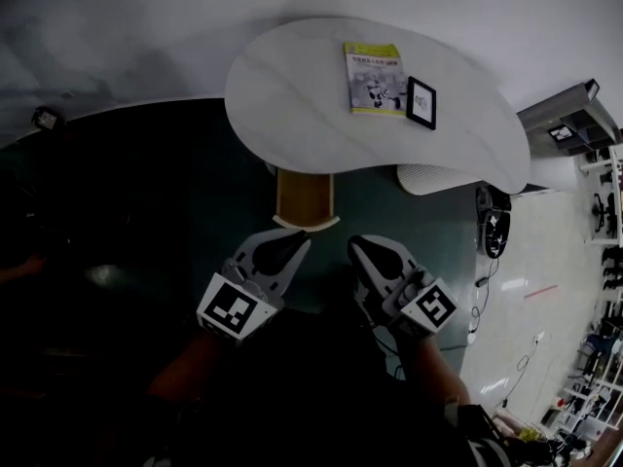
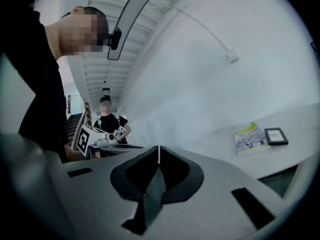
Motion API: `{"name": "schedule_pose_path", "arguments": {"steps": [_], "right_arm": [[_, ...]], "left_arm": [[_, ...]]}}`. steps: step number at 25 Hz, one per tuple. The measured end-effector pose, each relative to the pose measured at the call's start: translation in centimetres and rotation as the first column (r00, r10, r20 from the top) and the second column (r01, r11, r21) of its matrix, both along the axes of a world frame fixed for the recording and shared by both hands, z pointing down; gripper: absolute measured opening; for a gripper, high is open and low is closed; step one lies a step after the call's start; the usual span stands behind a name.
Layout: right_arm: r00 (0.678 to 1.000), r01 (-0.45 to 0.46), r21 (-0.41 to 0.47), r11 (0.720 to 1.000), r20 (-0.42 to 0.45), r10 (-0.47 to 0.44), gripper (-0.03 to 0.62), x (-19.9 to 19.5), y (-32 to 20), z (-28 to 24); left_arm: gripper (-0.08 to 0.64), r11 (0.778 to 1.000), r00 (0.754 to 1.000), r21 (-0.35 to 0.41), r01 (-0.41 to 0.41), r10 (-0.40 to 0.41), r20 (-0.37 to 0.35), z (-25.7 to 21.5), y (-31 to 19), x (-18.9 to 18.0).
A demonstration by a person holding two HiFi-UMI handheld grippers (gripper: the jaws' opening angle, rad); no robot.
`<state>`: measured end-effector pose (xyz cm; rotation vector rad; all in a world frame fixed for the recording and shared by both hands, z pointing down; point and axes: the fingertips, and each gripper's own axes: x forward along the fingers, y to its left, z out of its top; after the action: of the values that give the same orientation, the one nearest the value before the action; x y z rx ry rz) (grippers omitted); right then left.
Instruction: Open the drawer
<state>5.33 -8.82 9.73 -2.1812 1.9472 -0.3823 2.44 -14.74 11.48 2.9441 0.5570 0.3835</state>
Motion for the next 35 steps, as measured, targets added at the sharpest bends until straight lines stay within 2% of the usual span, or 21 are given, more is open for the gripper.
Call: {"name": "schedule_pose_path", "arguments": {"steps": [5,9,12,15,20,24,28,35], "right_arm": [[0.999,0.025,0.067,0.997,-0.04,-0.023,0.018,3.1,6.2,-3.3],[0.992,0.082,0.033,0.996,-0.097,-0.079,0.017,5.8,12.2,-4.6],[0.989,0.106,0.038,0.994,-0.109,-0.101,0.017,8.5,16.9,-5.6],[0.985,0.121,0.048,0.991,-0.131,-0.114,0.015,9.1,19.5,-6.4],[0.981,0.14,0.071,0.988,-0.148,-0.128,0.015,8.7,20.1,-7.6],[0.985,0.117,0.086,0.989,-0.137,-0.105,0.015,9.3,20.3,-8.2],[0.987,0.108,0.085,0.99,-0.125,-0.097,0.015,8.6,19.5,-8.3],[0.984,0.09,0.075,0.993,-0.161,-0.077,0.015,7.5,18.2,-8.8]], "left_arm": [[0.029,0.994,0.994,-0.022,0.106,-0.105,0.038,-1.6,4.5,3.2],[0.029,0.98,0.981,-0.055,0.192,-0.191,0.017,-3.5,9.3,6.1],[0.028,0.97,0.97,-0.032,0.241,-0.241,-0.009,-5.2,13.1,8.2],[0.026,0.964,0.964,-0.007,0.264,-0.264,-0.013,-5.4,15.4,8.3],[0.02,0.957,0.957,-0.011,0.289,-0.289,-0.01,-5.6,16.9,7.5],[0.02,0.961,0.961,0.034,0.276,-0.275,-0.033,-6.6,17.7,8.1],[0.02,0.962,0.962,0.032,0.27,-0.269,-0.039,-7.2,17.0,7.5],[0.02,0.965,0.965,0.022,0.26,-0.258,-0.044,-7.1,15.6,6.7]]}}
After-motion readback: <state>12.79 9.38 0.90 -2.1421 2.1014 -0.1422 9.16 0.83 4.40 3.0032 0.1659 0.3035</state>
